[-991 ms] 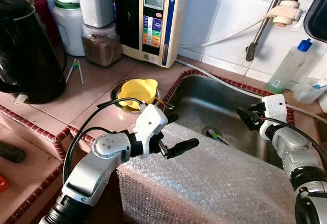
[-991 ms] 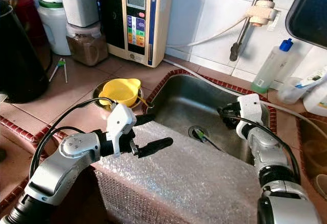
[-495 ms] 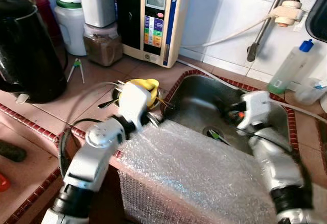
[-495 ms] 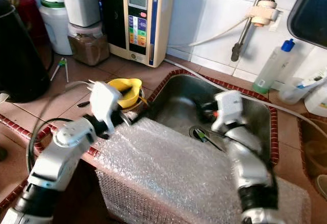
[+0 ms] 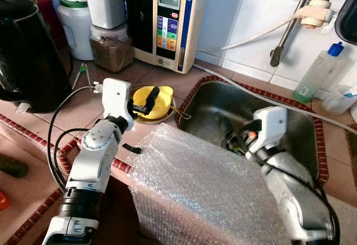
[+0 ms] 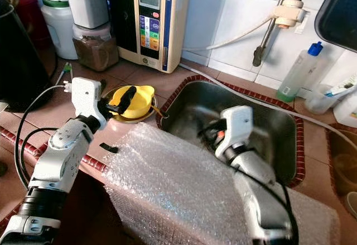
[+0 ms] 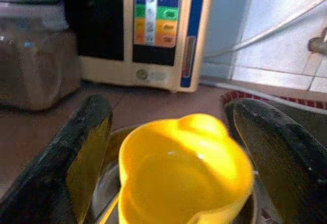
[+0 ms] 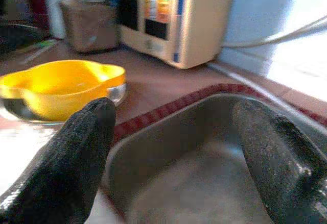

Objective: Kitchen organization

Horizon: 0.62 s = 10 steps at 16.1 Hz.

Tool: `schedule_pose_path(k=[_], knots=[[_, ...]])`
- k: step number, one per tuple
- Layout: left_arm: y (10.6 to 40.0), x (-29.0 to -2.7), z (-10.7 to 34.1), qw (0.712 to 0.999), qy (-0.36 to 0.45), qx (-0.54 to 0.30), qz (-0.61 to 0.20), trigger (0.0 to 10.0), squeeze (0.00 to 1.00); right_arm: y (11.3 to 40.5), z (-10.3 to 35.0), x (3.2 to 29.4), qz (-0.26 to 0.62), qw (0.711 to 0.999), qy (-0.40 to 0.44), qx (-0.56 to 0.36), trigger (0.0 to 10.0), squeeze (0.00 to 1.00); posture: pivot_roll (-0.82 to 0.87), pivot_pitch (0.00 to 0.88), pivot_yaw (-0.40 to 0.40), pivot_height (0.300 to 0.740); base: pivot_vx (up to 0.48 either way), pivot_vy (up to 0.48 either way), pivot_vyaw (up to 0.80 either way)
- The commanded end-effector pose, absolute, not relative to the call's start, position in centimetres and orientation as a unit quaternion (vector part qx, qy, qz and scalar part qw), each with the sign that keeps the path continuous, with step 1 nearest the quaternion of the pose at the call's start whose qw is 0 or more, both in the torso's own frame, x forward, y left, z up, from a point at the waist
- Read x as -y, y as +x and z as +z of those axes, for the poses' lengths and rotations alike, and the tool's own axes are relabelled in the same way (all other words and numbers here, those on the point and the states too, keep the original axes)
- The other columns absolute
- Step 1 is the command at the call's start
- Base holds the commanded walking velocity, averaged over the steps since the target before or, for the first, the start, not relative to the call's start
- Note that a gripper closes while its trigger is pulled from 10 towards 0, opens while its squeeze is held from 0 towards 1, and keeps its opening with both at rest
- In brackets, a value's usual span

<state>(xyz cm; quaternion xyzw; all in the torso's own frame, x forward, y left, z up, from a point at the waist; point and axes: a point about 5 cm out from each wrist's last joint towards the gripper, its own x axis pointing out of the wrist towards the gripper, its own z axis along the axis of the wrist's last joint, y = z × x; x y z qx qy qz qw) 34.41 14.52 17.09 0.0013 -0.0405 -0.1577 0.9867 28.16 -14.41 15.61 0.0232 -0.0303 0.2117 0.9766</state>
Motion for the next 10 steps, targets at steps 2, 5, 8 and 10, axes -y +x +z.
schedule_pose_path(k=[2, 5, 8, 10], knots=[[35.0, -14.0, 17.1, 0.987, -0.014, 0.023, -0.157, 10.0, 0.0, 27.1, 15.9, 14.0, 0.233, 0.971, 0.048, 0.018, 10.0, 0.0, 0.13, 0.0, -0.08, 0.74, 0.0, 0.0, 0.0], [35.4, -13.4, 17.0, 0.987, -0.03, 0.006, -0.16, 10.0, 0.0, 26.2, 16.0, 12.8, 0.251, 0.966, 0.065, 0.002, 10.0, 0.0, 0.12, 0.0, -0.076, 0.74, 0.0, 0.0, 0.0], [35.6, -13.0, 16.8, 0.985, -0.032, 0.0, -0.169, 10.0, 0.28, 25.8, 16.0, 12.4, 0.259, 0.965, 0.05, -0.002, 10.0, 0.0, 0.11, 0.0, -0.076, 0.74, 0.0, 0.0, 0.0], [35.7, -13.3, 16.9, 0.988, -0.033, 0.004, -0.152, 10.0, 1.0, 25.6, 15.8, 12.2, 0.253, 0.966, 0.055, -0.01, 10.0, 1.0, 0.12, 0.0, -0.077, 0.74, 0.0, 0.0, 0.0]])
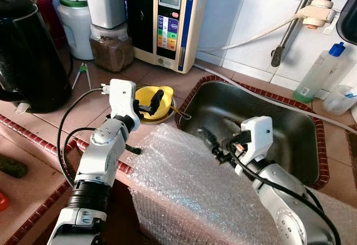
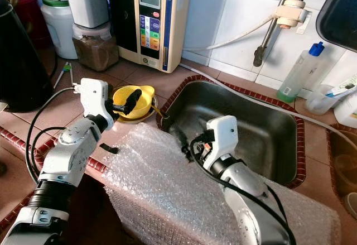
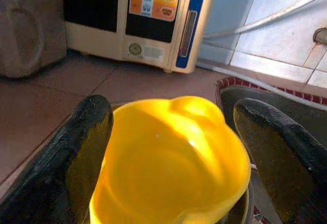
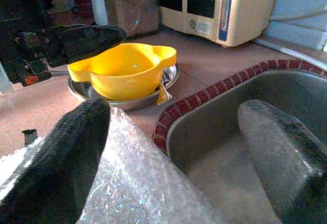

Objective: Kitchen organization

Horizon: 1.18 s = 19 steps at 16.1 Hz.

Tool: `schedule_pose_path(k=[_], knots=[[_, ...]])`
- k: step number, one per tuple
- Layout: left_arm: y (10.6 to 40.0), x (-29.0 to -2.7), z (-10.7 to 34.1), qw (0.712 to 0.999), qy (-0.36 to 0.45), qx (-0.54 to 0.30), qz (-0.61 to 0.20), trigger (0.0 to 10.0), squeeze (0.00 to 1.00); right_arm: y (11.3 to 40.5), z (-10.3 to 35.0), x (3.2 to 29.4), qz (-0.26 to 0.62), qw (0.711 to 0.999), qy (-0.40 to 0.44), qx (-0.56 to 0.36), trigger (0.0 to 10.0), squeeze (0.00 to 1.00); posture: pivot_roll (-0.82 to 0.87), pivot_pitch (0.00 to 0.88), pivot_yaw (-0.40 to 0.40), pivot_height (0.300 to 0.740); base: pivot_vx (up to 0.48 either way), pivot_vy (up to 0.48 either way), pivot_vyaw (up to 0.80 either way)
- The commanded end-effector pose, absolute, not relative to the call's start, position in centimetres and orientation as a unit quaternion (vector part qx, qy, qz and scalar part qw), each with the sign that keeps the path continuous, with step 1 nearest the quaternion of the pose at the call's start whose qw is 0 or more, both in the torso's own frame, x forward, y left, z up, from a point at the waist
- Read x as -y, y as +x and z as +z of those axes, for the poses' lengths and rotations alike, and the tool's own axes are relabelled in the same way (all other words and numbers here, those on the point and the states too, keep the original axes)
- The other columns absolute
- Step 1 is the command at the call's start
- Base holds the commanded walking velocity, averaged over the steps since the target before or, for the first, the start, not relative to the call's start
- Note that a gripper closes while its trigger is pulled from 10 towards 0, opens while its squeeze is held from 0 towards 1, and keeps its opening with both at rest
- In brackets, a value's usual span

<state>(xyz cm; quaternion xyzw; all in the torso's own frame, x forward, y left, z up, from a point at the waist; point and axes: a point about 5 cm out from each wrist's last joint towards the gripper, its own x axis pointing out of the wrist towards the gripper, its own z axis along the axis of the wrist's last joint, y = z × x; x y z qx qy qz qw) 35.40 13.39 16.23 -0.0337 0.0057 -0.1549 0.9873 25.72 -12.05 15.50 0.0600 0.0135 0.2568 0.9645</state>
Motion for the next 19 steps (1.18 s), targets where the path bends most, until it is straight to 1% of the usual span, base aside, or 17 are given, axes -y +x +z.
schedule_pose_path(k=[1, 2, 3, 4, 7, 10, 12, 13, 14, 15, 16, 19], knots=[[35.8, -13.3, 16.9, 0.988, -0.031, 0.003, -0.149, 10.0, 1.0, 25.5, 15.8, 12.2, 0.251, 0.966, 0.059, -0.017, 10.0, 1.0, 0.12, 0.0, -0.078, 0.74, 0.0, 0.0, 0.0], [35.9, -13.6, 16.6, 0.989, -0.03, -0.011, -0.143, 10.0, 1.0, 25.5, 15.6, 12.1, 0.251, 0.965, 0.074, -0.024, 10.0, 0.0, 0.12, 0.0, -0.078, 0.74, 0.0, 0.0, 0.0], [35.9, -13.7, 16.5, 0.99, -0.028, -0.014, -0.14, 10.0, 0.84, 25.5, 15.6, 12.1, 0.25, 0.965, 0.073, -0.025, 10.0, 0.0, 0.12, 0.0, -0.078, 0.74, 0.0, 0.0, 0.0], [35.9, -13.8, 16.3, 0.99, -0.022, -0.02, -0.137, 10.0, 0.0, 25.4, 15.5, 12.0, 0.253, 0.964, 0.076, -0.029, 10.0, 0.0, 0.11, 0.0, -0.079, 0.74, 0.0, 0.0, 0.0], [36.4, -14.2, 16.4, 0.991, -0.014, -0.032, -0.129, 10.0, 0.0, 24.8, 15.4, 11.3, 0.281, 0.954, 0.092, -0.045, 10.0, 0.0, 0.11, 0.0, -0.078, 0.74, 0.0, 0.0, 0.0], [36.6, -14.1, 16.1, 0.989, -0.011, -0.049, -0.138, 10.0, 0.0, 23.8, 15.0, 10.8, 0.331, 0.934, 0.115, -0.074, 10.0, 0.0, 0.11, 0.0, -0.076, 0.74, 0.0, 0.0, 0.0], [36.6, -14.1, 15.8, 0.987, -0.007, -0.064, -0.146, 10.0, 0.0, 23.8, 15.0, 10.8, 0.327, 0.936, 0.11, -0.071, 10.0, 0.0, 0.11, 0.0, -0.076, 0.74, 0.0, 0.0, 0.0], [36.6, -14.0, 15.5, 0.987, -0.001, -0.076, -0.145, 6.0, 0.0, 23.8, 15.0, 10.8, 0.328, 0.935, 0.113, -0.074, 10.0, 0.0, 0.11, 0.0, -0.076, 0.74, 0.0, 0.0, 0.0], [36.6, -14.0, 15.4, 0.986, -0.013, -0.084, -0.144, 4.4, 0.0, 23.8, 15.0, 10.7, 0.33, 0.935, 0.108, -0.074, 10.0, 0.0, 0.11, 0.0, -0.075, 0.74, 0.0, 0.0, 0.0], [36.6, -14.0, 15.4, 0.986, -0.02, -0.083, -0.144, 4.4, 0.0, 23.8, 15.1, 10.7, 0.331, 0.935, 0.106, -0.074, 10.0, 0.0, 0.11, 0.0, -0.075, 0.74, 0.0, 0.0, 0.0], [36.7, -14.0, 15.5, 0.986, -0.009, -0.083, -0.146, 0.0, 0.0, 23.6, 15.1, 10.6, 0.339, 0.932, 0.105, -0.077, 10.0, 0.0, 0.11, 0.0, -0.075, 0.74, 0.0, 0.0, 0.0], [36.7, -14.1, 15.4, 0.986, -0.006, -0.089, -0.142, 0.0, 0.0, 23.6, 15.1, 10.5, 0.341, 0.931, 0.104, -0.075, 10.0, 0.0, 0.11, 0.0, -0.075, 0.74, 0.0, 0.0, 0.0]])
